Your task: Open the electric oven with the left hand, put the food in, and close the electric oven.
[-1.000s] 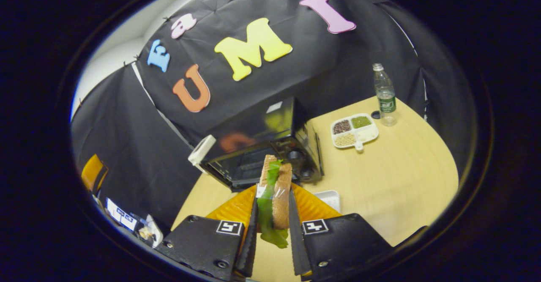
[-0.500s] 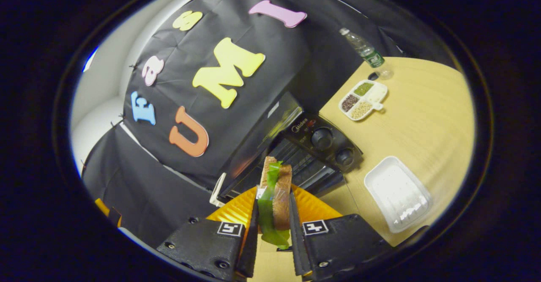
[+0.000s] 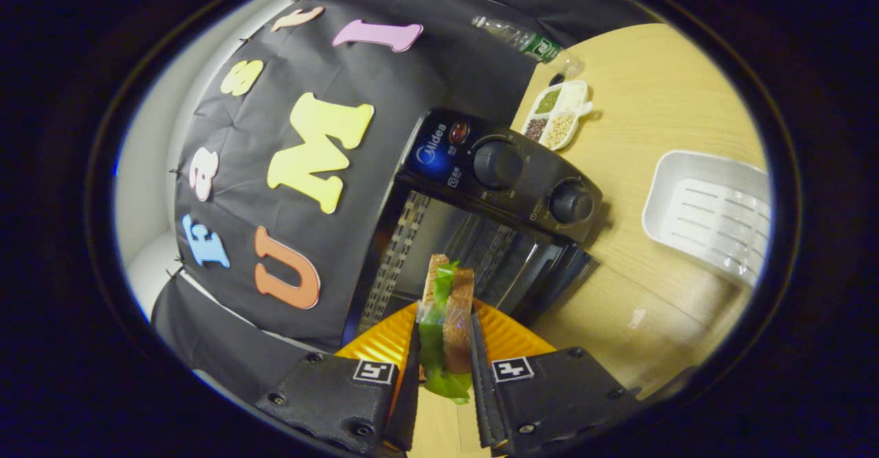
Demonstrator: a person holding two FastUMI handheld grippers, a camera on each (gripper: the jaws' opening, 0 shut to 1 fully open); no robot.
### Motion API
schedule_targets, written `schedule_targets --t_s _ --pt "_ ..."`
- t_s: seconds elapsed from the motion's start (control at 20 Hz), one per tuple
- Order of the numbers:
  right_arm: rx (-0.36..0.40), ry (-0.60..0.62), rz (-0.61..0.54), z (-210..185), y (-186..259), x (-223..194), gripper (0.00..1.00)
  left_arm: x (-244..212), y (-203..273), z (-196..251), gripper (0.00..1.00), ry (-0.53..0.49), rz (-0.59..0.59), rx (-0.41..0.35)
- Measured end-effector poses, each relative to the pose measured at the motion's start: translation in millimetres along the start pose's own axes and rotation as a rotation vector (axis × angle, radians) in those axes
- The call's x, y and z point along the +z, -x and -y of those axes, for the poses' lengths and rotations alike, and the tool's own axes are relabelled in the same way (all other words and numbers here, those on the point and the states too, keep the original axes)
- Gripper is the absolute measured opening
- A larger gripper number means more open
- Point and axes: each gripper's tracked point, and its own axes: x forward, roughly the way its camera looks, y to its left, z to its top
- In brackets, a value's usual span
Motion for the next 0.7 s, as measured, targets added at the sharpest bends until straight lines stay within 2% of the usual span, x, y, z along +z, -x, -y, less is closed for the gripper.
schedule_targets --t_s 0.2,0.4,0.6,0.7 --pt "-0.006 -0.029 0.012 5.9 -29.0 -8.9 0.38 -9.8 -4.8 -5.7 0.95 0.001 -0.017 0.003" --pt "-0.037 -0.079 0.031 14.1 -44.3 -18.1 0.35 -15.7 -8.3 -12.2 0.95 0.011 -0.038 0.007" --pt "-0.057 -0.057 0.015 18.5 -48.3 -24.4 0.41 -15.6 -7.0 -16.2 0.95 0.017 -0.034 0.012" --pt "-0.067 0.02 0.0 17.4 -50.6 -22.2 0.45 -15.9 -5.8 -14.9 0.96 0.014 -0.035 0.008"
